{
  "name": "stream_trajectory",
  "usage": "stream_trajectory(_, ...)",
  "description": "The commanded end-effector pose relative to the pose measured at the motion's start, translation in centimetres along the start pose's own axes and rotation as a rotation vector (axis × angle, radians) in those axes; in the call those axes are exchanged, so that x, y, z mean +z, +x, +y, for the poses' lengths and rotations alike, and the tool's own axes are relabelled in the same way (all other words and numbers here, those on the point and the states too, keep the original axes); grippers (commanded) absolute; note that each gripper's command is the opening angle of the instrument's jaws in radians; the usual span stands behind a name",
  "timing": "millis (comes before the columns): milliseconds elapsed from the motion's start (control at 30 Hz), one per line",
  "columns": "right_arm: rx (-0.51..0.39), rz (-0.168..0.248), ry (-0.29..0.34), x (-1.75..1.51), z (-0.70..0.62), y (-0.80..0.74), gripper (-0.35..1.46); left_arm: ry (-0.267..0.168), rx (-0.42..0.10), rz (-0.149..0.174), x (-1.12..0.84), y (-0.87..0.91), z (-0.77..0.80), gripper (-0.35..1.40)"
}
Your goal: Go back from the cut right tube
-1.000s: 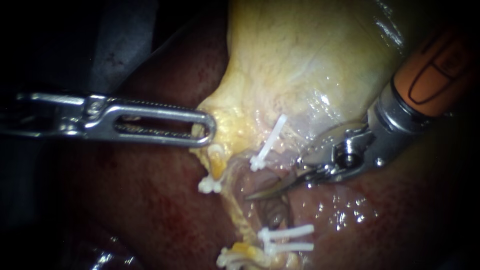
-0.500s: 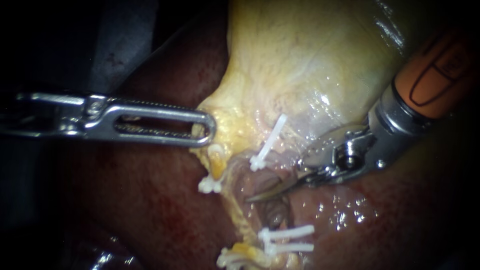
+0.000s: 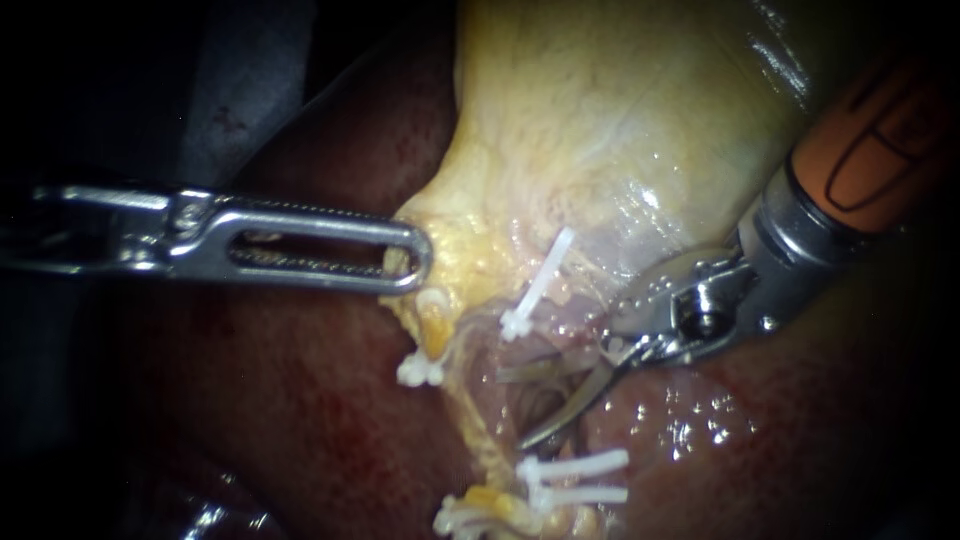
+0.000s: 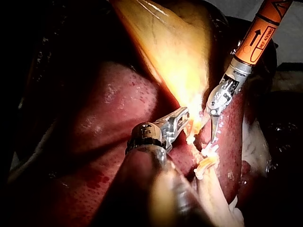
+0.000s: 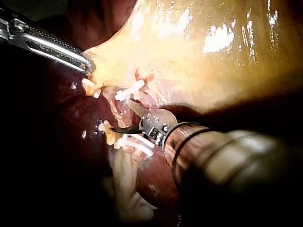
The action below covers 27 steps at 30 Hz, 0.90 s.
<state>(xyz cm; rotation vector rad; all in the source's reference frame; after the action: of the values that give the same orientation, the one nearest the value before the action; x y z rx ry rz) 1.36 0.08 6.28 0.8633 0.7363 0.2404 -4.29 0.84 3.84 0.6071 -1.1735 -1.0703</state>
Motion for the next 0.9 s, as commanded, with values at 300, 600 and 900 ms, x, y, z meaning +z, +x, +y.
stream_trajectory(300, -0.004, 0.011, 0.008, -0.2, -0.09, -0.06, 0.81, 0.0, 0.0, 0.0, 0.0, 0.0, 0.0, -0.35)
stream_trajectory(600, -0.024, 0.047, -0.014, -0.65, -0.24, -0.06, 0.79, -0.001, 0.001, -0.001, 0.01, 0.01, 0.01, -0.35)
stream_trajectory(900, -0.072, 0.088, -0.077, -1.35, -0.34, -0.03, 0.79, 0.0, 0.001, 0.0, 0.03, 0.02, 0.01, -0.35)
